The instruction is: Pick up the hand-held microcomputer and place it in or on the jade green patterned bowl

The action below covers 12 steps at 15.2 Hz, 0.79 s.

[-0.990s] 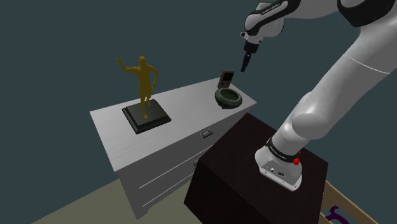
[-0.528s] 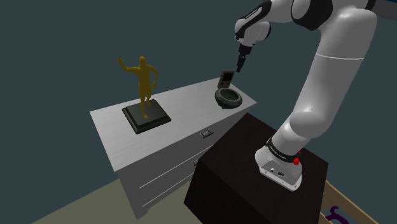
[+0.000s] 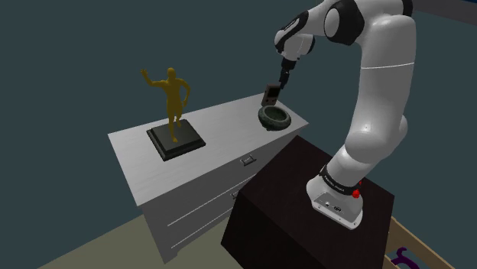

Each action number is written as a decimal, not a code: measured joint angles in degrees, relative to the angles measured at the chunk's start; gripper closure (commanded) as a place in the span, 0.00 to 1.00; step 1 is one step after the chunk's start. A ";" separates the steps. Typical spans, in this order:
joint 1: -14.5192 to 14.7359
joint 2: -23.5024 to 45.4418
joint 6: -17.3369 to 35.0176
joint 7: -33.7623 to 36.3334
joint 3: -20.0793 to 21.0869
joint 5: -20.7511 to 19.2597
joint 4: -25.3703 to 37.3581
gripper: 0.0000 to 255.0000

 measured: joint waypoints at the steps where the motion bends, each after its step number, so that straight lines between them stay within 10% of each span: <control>1: -0.15 0.52 0.64 -0.22 0.25 0.36 -0.18 0.00; 10: -0.65 2.05 2.57 -0.93 0.98 1.43 -0.71 0.00; 11: -0.65 2.05 2.57 -0.93 0.98 1.43 -0.71 1.00; 12: -0.65 2.05 2.57 -0.93 0.98 1.43 -0.71 1.00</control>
